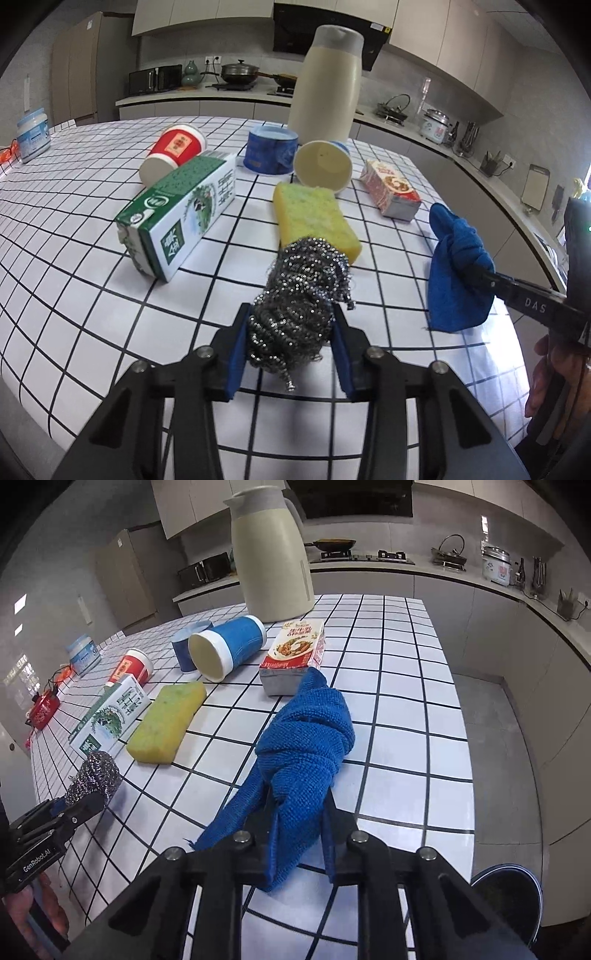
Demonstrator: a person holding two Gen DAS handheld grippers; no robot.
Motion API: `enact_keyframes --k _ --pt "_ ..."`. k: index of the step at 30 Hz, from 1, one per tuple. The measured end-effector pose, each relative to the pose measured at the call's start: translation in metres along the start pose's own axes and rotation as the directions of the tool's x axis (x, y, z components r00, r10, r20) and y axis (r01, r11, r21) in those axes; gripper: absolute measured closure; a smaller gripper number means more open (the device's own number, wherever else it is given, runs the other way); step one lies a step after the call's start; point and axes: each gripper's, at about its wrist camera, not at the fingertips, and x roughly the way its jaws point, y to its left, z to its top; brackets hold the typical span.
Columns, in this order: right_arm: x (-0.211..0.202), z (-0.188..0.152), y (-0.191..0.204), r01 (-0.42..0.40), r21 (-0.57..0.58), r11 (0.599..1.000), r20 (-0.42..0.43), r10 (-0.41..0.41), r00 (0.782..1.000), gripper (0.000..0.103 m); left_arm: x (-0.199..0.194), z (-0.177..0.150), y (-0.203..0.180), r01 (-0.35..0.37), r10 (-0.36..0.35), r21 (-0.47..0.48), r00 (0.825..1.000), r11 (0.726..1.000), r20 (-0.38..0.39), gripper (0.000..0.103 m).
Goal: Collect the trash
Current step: 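Grasp the steel wool with the left tool while the right tool grasps the blue cloth, then carry the steel wool and blue cloth over the bin and open both tools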
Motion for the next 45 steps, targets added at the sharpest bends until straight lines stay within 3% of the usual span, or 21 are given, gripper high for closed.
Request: enact_keyframes --k 13,30,45 --pt "-0.064 -0.014 -0.021 -0.010 0.028 1.000 0.077 0.008 0.997 0.083 -0.022 0.003 -0.054 0.042 -0.043 0.052 0.999 0.998 0.029 0.062" --pt "-0.147 -0.059 -0.078 0.068 0.098 0.993 0.128 -0.081 0.989 0.083 -0.042 -0.016 -0.131 0.121 -0.125 0.135 0.992 0.983 0.020 0.062" --pt "-0.207 -0.107 -0.136 0.152 0.181 0.972 0.131 -0.177 0.975 0.083 -0.049 -0.037 -0.202 0.214 -0.217 0.217 0.976 0.953 -0.011 0.061"
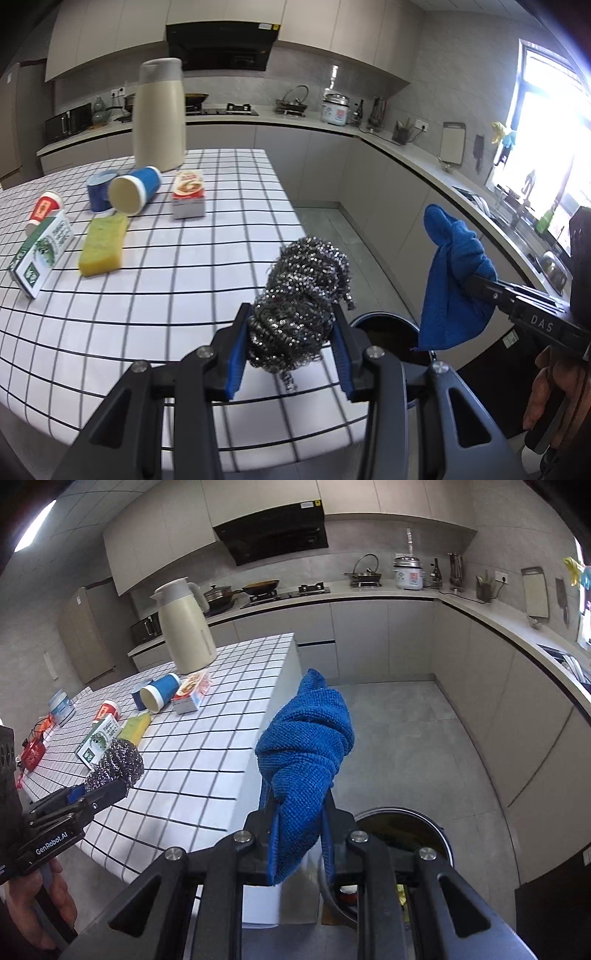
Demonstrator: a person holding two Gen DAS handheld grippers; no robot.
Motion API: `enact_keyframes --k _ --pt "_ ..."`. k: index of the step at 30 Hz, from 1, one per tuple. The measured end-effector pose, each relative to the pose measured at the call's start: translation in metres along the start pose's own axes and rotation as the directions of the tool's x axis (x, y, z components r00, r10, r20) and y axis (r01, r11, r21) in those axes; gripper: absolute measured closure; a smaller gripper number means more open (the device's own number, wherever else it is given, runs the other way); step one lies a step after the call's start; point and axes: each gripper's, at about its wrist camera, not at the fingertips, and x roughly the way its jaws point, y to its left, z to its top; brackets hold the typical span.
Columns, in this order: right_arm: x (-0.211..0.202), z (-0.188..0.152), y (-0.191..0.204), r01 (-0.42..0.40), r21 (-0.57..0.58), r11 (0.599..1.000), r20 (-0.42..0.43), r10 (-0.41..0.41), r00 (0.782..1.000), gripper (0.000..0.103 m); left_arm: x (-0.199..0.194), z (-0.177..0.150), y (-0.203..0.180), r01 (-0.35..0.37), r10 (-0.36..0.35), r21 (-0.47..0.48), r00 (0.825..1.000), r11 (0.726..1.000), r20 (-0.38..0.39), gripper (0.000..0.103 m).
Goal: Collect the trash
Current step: 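Carry the steel wool and blue cloth over the bin and open both tools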
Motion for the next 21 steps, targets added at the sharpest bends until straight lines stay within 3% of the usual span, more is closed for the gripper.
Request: enact_keyframes --k 10,21 --pt "-0.019 -0.024 -0.054 0.048 0.035 0.998 -0.031 -0.047 0.998 0.083 0.022 -0.004 -0.060 0.063 -0.061 0.061 0.997 0.996 -0.039 0.061" --pt "-0.020 -0.045 -0.110 0.035 0.029 0.999 -0.086 -0.033 0.996 0.083 0.056 -0.011 -0.130 0.117 -0.110 0.084 0.990 0.990 -0.085 0.061"
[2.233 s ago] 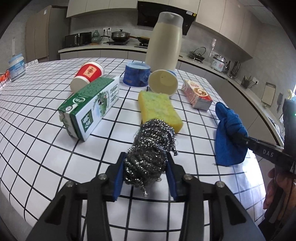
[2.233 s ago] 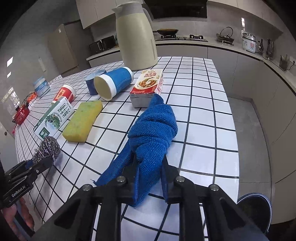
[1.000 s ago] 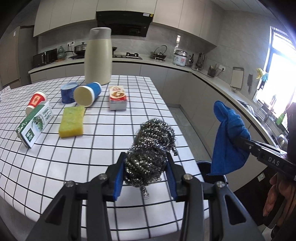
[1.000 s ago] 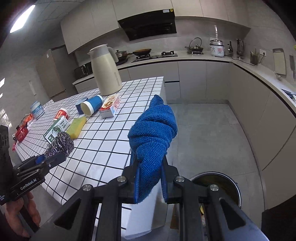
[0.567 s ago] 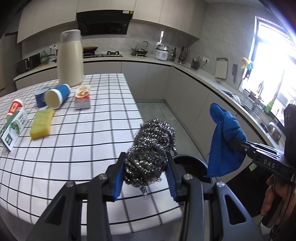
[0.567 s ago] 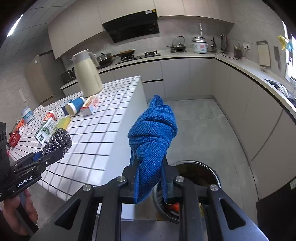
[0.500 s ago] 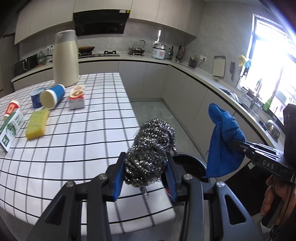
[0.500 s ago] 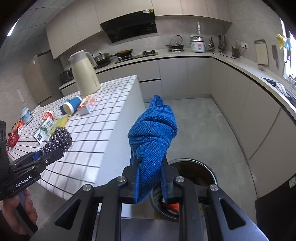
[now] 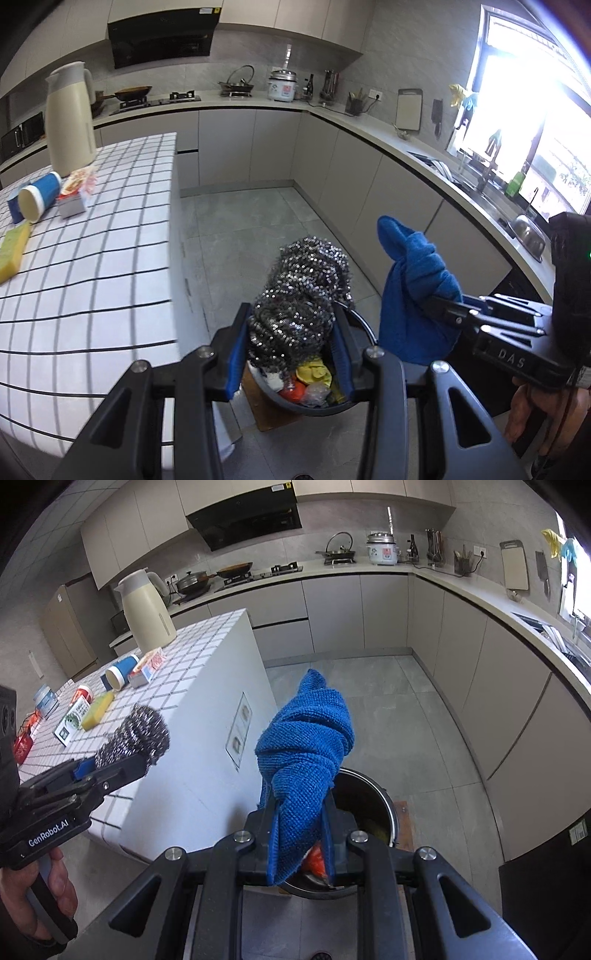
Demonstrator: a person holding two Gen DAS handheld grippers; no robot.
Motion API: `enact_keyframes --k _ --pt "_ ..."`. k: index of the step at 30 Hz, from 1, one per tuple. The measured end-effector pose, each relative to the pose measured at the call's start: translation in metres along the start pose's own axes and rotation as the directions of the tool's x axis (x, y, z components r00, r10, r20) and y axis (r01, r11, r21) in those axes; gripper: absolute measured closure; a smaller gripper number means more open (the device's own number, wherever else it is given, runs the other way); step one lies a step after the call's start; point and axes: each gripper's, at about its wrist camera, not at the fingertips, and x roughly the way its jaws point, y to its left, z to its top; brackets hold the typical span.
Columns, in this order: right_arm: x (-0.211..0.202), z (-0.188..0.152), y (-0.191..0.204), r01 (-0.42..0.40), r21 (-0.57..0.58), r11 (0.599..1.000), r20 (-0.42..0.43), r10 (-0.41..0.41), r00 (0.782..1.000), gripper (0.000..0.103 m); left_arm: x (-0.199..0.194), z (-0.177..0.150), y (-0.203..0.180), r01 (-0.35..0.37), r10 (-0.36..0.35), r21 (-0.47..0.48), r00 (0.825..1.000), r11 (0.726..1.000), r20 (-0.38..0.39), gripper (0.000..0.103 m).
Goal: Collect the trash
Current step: 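Carry the steel wool and blue cloth over the bin and open both tools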
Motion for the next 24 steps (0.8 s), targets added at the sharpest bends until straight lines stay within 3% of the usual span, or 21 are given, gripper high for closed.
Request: enact_keyframes --k 8,22,24 --pt "0.025 -0.013 -0.038 -0.047 -0.027 0.999 -0.061 0.045 0.997 0.083 0.046 -0.017 -0.034 -0.026 0.026 0.001 0.997 1.000 -0.070 0.061" --pt "0.115 -0.036 -0.074 -0.157 -0.104 0.982 -0.230 0.130 0.965 0.083 0.118 -0.050 -0.037 -0.130 0.112 -0.073 0.972 0.989 -0.208 0.061" --pt "0.126 -0.037 -0.077 -0.171 -0.106 0.980 -0.246 0.141 0.959 0.080 0.125 -0.052 -0.036 -0.140 0.120 -0.081 0.968 0.987 -0.220 0.056"
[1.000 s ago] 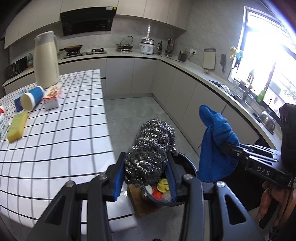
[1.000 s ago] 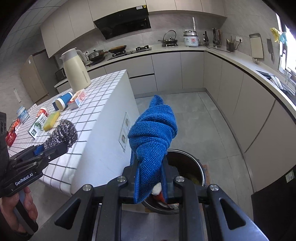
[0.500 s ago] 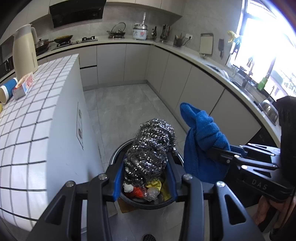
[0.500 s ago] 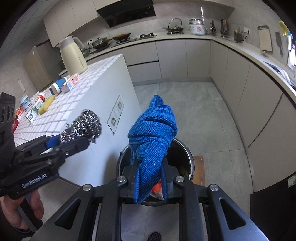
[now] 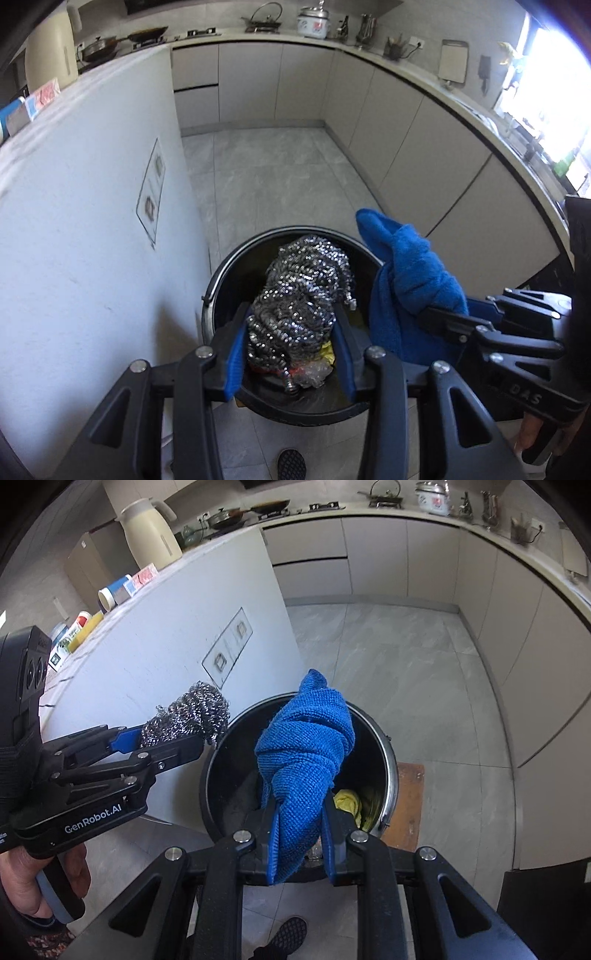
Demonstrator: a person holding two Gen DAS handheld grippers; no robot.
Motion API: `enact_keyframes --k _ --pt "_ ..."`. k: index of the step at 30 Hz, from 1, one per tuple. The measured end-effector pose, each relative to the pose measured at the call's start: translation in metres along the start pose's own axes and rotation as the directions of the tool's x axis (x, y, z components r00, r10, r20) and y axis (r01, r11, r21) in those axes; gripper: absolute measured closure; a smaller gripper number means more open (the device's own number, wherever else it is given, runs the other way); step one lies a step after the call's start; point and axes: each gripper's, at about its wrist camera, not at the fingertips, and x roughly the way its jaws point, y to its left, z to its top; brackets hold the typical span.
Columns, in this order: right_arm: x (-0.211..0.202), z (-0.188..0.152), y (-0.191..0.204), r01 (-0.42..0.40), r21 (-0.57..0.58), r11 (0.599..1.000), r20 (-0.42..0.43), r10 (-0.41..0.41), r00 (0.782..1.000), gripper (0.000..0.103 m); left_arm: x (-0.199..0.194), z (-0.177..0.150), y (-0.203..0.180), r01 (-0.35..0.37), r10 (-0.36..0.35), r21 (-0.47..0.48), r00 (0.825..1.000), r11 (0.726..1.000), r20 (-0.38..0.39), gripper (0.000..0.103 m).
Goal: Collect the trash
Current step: 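Carry the steel wool and blue cloth over the bin and open both tools, then move both tools back from the bin toward the island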
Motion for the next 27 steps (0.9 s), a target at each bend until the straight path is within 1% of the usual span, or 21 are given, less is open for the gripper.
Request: enact_keyframes --k 1,2,3,4,5,6,7,8,9,10,15,19,27 --pt "0.008 0.001 -0.003 0.004 -0.004 1.000 -0.013 -0.004 1.000 0.078 0.005 -0.001 0.000 -0.025 0.025 -0.005 1.000 1.000 -0.007 0.046" --pt "0.018 0.002 -0.007 0.046 -0.019 0.999 -0.031 -0.047 0.998 0.053 0.008 -0.001 0.001 -0.053 0.053 -0.011 0.998 0.999 -0.017 0.036" --pt "0.028 0.002 -0.014 0.108 -0.026 0.994 -0.058 -0.109 0.992 0.013 0.008 -0.002 0.002 -0.071 0.071 -0.019 0.997 0.997 -0.017 0.032" --pt "0.034 0.002 -0.020 0.120 -0.018 0.993 -0.075 -0.121 0.990 0.005 0.006 -0.002 0.003 -0.077 0.077 -0.027 0.997 0.997 -0.006 0.027" --pt "0.035 0.002 -0.026 0.126 -0.007 0.992 -0.078 -0.126 0.989 0.005 0.005 -0.003 0.003 -0.085 0.085 -0.031 0.996 0.996 0.001 0.019" --pt "0.036 0.002 -0.032 0.156 0.004 0.988 -0.084 -0.155 0.984 0.005 0.004 -0.004 0.002 -0.092 0.092 -0.032 0.996 0.995 0.000 0.013" --pt "0.036 0.002 -0.038 0.190 0.015 0.982 -0.086 -0.188 0.978 0.005 0.003 -0.004 0.003 -0.094 0.094 -0.037 0.996 0.995 0.002 0.002" --pt "0.034 0.001 -0.044 0.208 0.026 0.978 -0.085 -0.205 0.975 0.003 0.002 -0.004 0.002 -0.087 0.088 -0.043 0.996 0.995 0.007 0.000" --pt "0.033 0.001 -0.048 0.238 0.037 0.971 -0.084 -0.234 0.969 0.000 0.002 -0.004 0.000 -0.084 0.084 -0.044 0.996 0.995 0.009 0.000" --pt "0.031 0.001 -0.051 0.257 0.039 0.966 -0.086 -0.253 0.964 0.000 0.003 -0.004 -0.002 -0.084 0.084 -0.041 0.996 0.996 0.003 0.000" --pt "0.025 -0.002 -0.050 0.291 0.026 0.956 -0.083 -0.288 0.954 0.000 0.010 -0.001 -0.009 -0.068 0.068 -0.023 0.998 0.997 -0.011 0.000" --pt "0.014 -0.008 -0.059 0.300 0.038 0.953 -0.074 -0.297 0.952 0.000 0.006 0.001 -0.014 -0.062 0.062 -0.004 0.998 0.998 -0.007 0.000" --pt "-0.018 -0.003 -0.051 0.305 0.064 0.950 -0.027 -0.304 0.952 0.000 -0.019 0.008 -0.016 -0.057 0.056 0.007 0.998 0.998 0.034 0.000"
